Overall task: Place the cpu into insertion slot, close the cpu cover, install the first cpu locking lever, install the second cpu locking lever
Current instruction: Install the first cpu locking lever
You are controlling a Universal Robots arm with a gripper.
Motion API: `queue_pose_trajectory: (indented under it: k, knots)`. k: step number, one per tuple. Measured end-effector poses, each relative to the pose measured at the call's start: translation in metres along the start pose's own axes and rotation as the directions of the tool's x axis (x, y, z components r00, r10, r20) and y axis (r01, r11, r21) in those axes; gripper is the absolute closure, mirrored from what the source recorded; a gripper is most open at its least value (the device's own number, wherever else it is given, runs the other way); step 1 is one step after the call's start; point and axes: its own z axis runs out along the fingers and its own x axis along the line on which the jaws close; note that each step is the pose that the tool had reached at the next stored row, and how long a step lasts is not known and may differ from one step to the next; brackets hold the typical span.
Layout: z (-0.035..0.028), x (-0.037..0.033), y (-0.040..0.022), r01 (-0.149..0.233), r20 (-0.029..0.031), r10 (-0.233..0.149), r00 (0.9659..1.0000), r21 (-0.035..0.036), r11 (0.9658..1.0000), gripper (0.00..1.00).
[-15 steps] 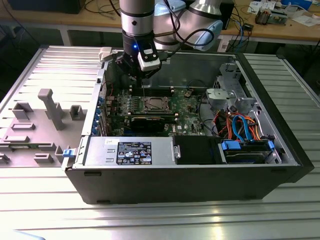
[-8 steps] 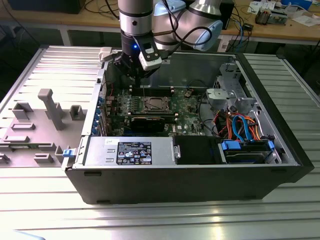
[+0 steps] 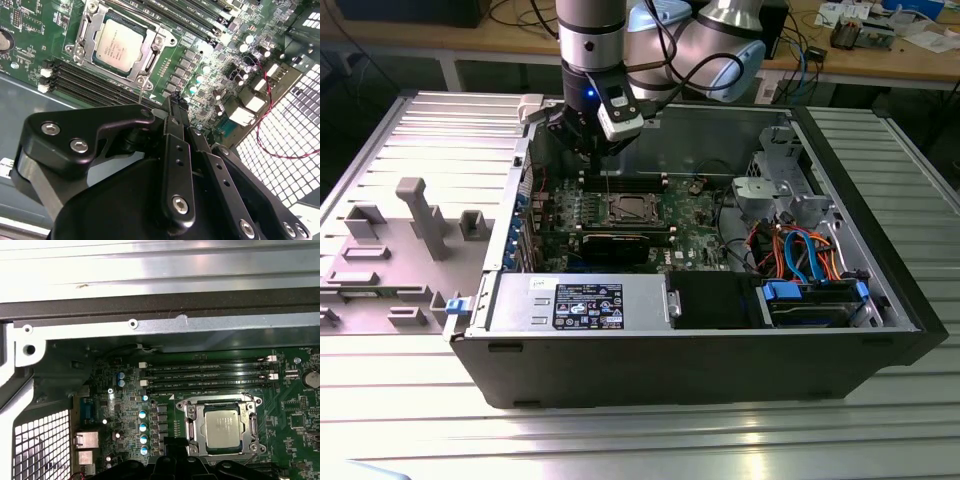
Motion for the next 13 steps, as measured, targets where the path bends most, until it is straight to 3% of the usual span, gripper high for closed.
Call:
queue_pose_trajectory:
  k: [6,8,10,13]
  knots:
    - [0.0000,0.0000,0.0000,0.001,0.0000,-0.001,1.0000,0.0000,1.0000,0.89]
    - [0.0000,0.0000,0.0000,0.021,-0.0010,-0.021,0.9998,-0.0001,0.9998,0.89]
    - [0.0001,0.0000,0.0000,0.066,-0.0031,-0.066,0.9978,-0.0006,0.9978,0.89]
    - [0.0001,0.0000,0.0000,0.067,-0.0032,-0.067,0.9978,-0.0006,0.9978,0.89]
